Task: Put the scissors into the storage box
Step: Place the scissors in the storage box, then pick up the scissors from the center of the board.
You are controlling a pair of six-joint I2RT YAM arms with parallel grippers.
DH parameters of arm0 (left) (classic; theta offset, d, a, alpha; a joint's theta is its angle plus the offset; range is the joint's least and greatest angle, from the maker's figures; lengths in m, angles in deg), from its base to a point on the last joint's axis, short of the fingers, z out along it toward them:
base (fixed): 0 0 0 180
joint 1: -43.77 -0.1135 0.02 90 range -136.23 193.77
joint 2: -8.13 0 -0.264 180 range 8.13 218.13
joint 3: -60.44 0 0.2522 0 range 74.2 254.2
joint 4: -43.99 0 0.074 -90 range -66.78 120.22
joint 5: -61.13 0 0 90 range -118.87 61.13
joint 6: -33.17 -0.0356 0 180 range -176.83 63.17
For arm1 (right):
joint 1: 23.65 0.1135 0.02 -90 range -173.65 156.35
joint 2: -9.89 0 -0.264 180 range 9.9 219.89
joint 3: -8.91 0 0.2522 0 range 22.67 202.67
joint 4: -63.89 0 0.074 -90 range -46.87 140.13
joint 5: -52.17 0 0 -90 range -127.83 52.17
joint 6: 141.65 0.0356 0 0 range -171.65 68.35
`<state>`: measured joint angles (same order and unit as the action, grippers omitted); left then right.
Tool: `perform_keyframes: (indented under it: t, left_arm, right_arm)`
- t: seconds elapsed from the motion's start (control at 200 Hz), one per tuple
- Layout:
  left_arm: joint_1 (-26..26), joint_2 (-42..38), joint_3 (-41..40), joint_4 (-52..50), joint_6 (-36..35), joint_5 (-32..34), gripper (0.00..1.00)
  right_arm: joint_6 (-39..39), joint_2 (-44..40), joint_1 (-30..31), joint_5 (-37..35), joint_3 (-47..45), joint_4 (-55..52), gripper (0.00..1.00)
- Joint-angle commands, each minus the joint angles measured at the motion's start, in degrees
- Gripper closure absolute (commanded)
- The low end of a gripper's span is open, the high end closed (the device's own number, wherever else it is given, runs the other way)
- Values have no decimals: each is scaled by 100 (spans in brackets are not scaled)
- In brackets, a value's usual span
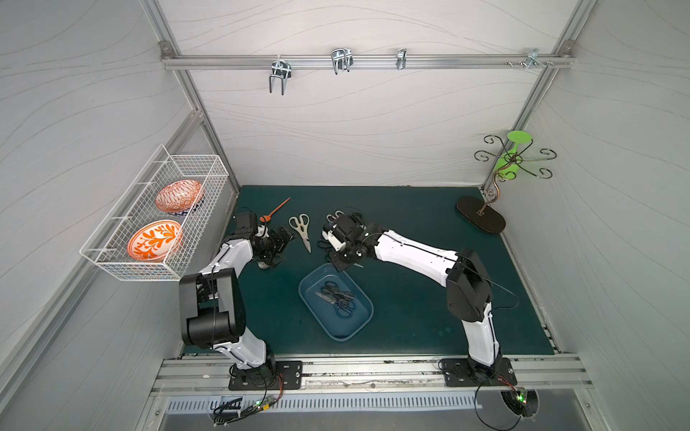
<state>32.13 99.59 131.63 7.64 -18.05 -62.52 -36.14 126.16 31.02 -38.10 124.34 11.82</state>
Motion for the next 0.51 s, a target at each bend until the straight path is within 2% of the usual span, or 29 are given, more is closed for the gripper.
perform_keyframes:
  t: [0.0, 0.13, 0.345, 0.5]
  left_arm:
    - [-29, -57, 92, 59, -20, -28, 5]
    - [-31, -23, 72, 110, 40, -101, 5]
    - [-22, -32, 39, 172, 85, -142, 5]
    - [-17, 2, 35, 207, 112, -172, 5]
  right_arm:
    - [33, -188, -426, -122, 127, -44, 76]
    - [-142, 141, -929, -89, 429, 48, 74]
    - [3, 1281, -1738, 171, 1650, -265, 74]
    - [93, 1941, -2095, 369, 2259, -130, 69]
